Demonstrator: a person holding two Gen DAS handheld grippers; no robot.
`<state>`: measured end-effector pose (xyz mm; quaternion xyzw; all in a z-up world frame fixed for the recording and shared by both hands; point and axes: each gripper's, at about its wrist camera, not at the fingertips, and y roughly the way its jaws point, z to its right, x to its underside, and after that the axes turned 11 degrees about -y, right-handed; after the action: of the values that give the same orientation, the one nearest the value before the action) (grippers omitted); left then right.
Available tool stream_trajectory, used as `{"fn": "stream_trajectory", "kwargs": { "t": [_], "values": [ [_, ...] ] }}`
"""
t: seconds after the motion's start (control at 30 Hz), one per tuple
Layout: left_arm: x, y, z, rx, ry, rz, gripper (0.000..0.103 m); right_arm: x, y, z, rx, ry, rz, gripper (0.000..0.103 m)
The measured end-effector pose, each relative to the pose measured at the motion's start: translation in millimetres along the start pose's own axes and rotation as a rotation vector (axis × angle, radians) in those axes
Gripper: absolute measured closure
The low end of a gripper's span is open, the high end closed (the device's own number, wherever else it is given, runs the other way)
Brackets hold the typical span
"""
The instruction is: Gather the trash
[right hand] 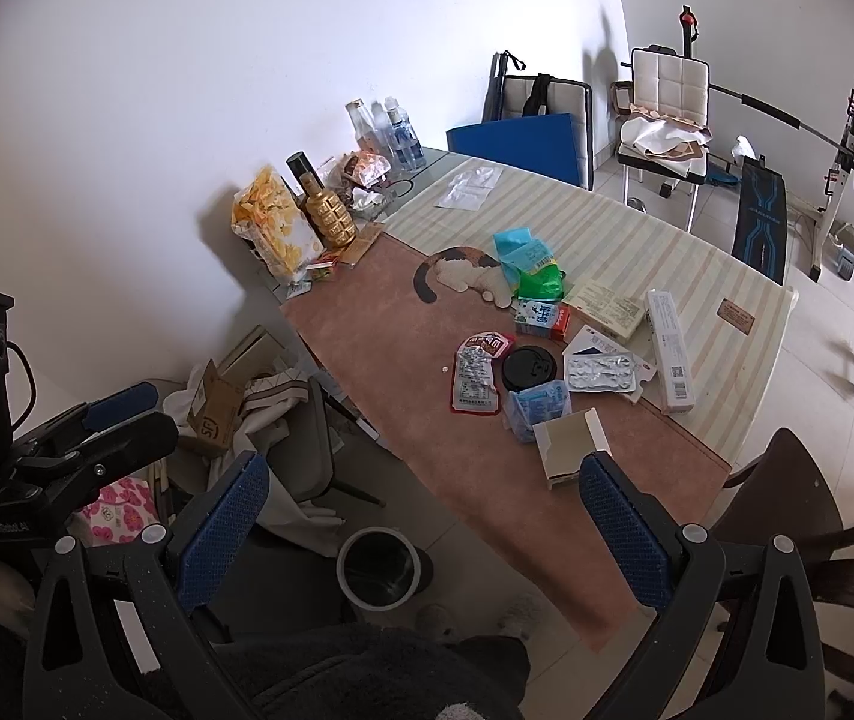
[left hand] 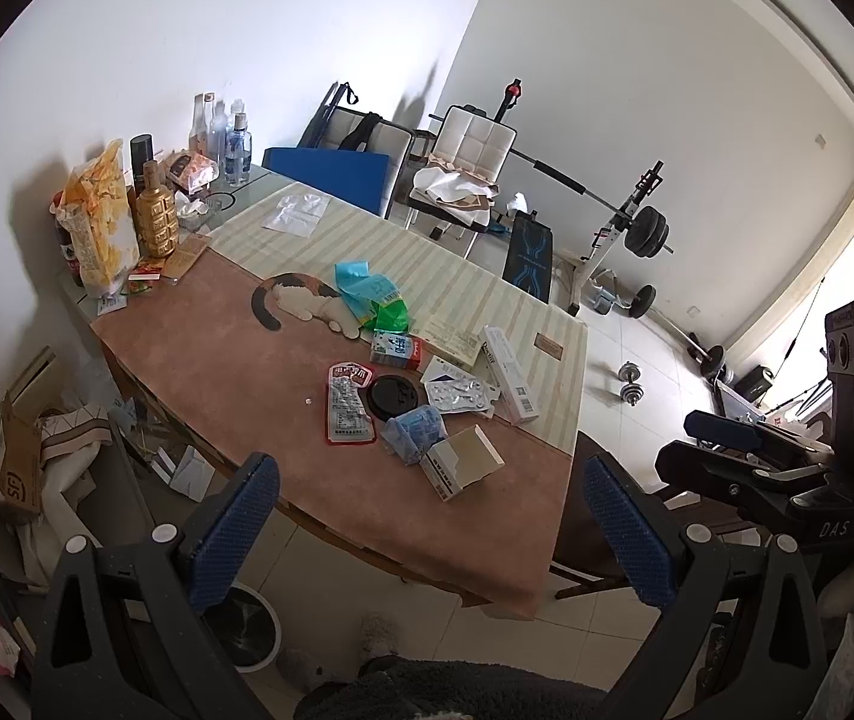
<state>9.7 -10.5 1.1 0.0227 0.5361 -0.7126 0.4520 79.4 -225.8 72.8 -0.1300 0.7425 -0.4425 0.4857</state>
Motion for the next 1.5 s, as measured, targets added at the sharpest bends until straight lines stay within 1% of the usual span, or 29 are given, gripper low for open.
{"fn": "stream_trajectory", "kwargs": {
  "t": [0.07,0.1,0.23,0.3,0.43,0.63,0.87,0.93,1.5],
  "values": [
    [0,2,3,-0.001,0.001,0.0,0.0,0,0,0,-0.001,0.0,0.0,0.0],
    [0,-2,-3,0.001,0.001,0.001,0.0,0,0,1,0.0,0.0,0.001,0.0],
    [0,1,2,-0.001,0.003,0.0,0.0,-1,0,1,-0.003,-0.001,0.002,0.0],
    [0,-2,-3,0.003,0.001,0.003,0.0,0,0,0,-0.001,0.0,0.001,0.0],
    [0,0,1,0.003,0.002,0.005,0.0,0,0,1,-0.002,-0.001,0.002,0.0],
    [0,-3,-4,0.003,0.002,0.006,0.0,1,-4,-8,-0.002,-0.004,0.002,0.0],
    [-3,2,4,0.001,0.003,0.006,0.0,2,-5,-10,-0.003,-0.006,0.003,0.0],
    [0,-3,-4,0.004,0.003,0.008,0.0,2,-5,-10,-0.004,-0.006,0.004,0.0],
    [1,-3,-4,0.003,0.004,0.01,0.0,2,-5,-10,-0.004,-0.004,0.004,0.0]
  ]
}}
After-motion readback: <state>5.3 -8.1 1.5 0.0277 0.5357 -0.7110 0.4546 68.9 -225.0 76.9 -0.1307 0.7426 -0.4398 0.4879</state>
